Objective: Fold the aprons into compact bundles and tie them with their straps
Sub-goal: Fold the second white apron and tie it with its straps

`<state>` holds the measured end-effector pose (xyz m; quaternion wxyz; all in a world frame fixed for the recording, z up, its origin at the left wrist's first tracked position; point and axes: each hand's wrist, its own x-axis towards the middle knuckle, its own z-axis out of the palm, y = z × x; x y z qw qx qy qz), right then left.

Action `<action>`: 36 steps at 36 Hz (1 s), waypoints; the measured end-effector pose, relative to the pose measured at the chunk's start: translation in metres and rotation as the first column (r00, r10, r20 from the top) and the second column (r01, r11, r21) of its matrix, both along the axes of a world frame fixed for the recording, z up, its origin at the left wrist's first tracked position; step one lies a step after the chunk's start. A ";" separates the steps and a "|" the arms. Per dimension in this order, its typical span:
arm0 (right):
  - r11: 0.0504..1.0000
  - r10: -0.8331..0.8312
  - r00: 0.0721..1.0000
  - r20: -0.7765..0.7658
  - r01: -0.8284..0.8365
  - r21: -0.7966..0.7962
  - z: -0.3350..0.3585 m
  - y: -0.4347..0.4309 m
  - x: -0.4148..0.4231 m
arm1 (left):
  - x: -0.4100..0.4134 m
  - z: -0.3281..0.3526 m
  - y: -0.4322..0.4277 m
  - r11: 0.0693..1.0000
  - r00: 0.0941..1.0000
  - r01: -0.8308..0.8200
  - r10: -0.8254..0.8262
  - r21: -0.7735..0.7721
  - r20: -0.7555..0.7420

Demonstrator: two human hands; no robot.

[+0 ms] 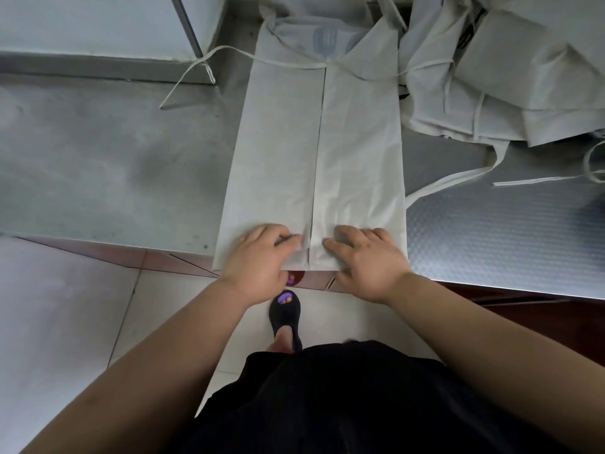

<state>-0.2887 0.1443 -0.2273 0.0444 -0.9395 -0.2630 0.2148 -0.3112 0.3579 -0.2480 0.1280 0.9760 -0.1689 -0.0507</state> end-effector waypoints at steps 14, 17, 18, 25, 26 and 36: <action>0.969 -0.248 0.932 -0.263 0.243 -0.052 0.016 0.017 0.054 | 0.074 0.034 0.004 0.990 0.915 -0.038 0.089 0.135 -0.394; 0.967 -0.250 0.934 -0.254 0.228 -0.112 0.014 0.021 0.061 | 0.083 0.036 0.002 0.986 0.909 -0.002 0.072 0.169 -0.410; 0.966 -0.251 0.933 -0.258 0.226 -0.123 0.014 0.022 0.063 | 0.086 0.037 0.001 0.982 0.906 0.016 0.065 0.188 -0.418; 0.956 -0.294 0.916 -0.272 0.279 -0.092 0.015 0.024 0.066 | 0.089 0.039 -0.004 0.950 0.942 0.044 0.064 0.308 -0.330; 0.955 -0.295 0.918 -0.264 0.278 -0.100 0.017 0.024 0.066 | 0.089 0.041 -0.006 0.941 0.966 0.075 0.014 0.331 -0.259; 0.960 -0.263 0.946 -0.189 0.237 -0.150 0.022 0.022 0.066 | 0.069 0.022 -0.026 0.995 0.927 0.097 -0.082 0.024 -0.366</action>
